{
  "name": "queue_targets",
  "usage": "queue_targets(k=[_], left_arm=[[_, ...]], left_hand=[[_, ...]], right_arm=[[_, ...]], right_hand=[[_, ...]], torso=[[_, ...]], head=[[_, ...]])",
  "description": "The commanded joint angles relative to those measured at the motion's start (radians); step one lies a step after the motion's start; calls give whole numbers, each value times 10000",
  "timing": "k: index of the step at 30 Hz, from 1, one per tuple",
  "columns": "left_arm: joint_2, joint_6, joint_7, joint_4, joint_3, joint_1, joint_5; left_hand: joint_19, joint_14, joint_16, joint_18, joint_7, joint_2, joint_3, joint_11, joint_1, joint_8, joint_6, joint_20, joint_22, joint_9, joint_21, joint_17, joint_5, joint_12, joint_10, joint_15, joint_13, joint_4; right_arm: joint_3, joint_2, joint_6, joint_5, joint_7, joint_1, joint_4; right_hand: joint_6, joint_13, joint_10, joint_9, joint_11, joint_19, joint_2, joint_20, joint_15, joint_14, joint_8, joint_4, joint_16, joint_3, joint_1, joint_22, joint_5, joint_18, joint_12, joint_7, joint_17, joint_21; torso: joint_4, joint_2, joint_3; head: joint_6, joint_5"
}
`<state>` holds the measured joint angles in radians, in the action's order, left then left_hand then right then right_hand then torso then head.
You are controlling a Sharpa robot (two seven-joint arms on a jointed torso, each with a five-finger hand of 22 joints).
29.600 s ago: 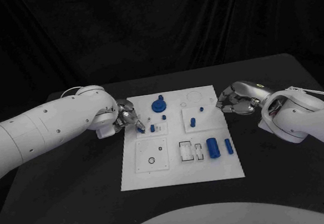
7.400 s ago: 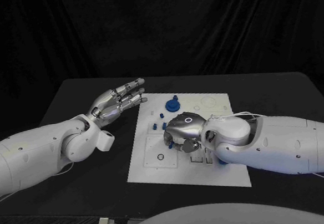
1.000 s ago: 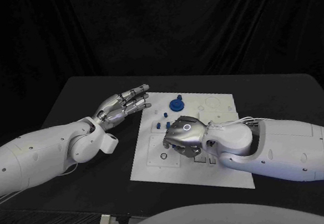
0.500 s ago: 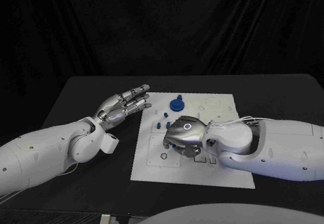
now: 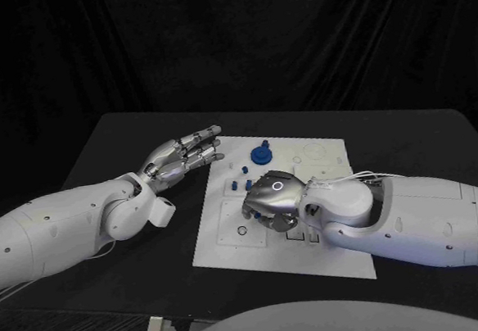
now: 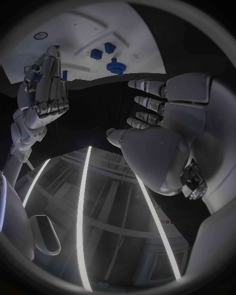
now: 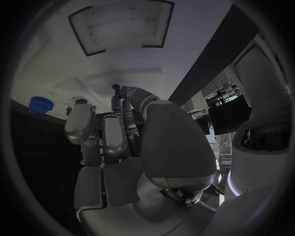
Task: Assemble the parts on the task board
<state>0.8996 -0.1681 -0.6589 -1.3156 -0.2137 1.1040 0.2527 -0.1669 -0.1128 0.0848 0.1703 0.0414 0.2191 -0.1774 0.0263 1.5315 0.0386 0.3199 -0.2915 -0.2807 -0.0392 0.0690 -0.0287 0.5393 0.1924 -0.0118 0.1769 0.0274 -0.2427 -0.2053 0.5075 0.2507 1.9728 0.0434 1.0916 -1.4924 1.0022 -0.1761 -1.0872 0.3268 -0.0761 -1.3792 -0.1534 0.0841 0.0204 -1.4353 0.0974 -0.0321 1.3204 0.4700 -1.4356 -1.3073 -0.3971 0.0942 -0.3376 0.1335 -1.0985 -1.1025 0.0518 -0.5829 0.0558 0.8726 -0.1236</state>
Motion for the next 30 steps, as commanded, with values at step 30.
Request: queue_targets(k=[30], left_arm=[[-41, -146, -63, 19, 11, -53, -51]], left_hand=[[-62, -11, 57, -134, 78, 154, 103, 91, 24, 11, -18, -23, 24, 4, 44, -9, -5, -38, -5, 88, -3, -5]], right_arm=[[-18, -23, -32, -21, 142, -164, 186]], right_hand=[[-527, 253, 638, -149, -71, 215, 93, 81, -88, 169, -321, 96, -202, 60, 136, -1311, 542, 57, 677, -36, 233, 282]], torso=[[2, -3, -2]], head=[[0, -41]])
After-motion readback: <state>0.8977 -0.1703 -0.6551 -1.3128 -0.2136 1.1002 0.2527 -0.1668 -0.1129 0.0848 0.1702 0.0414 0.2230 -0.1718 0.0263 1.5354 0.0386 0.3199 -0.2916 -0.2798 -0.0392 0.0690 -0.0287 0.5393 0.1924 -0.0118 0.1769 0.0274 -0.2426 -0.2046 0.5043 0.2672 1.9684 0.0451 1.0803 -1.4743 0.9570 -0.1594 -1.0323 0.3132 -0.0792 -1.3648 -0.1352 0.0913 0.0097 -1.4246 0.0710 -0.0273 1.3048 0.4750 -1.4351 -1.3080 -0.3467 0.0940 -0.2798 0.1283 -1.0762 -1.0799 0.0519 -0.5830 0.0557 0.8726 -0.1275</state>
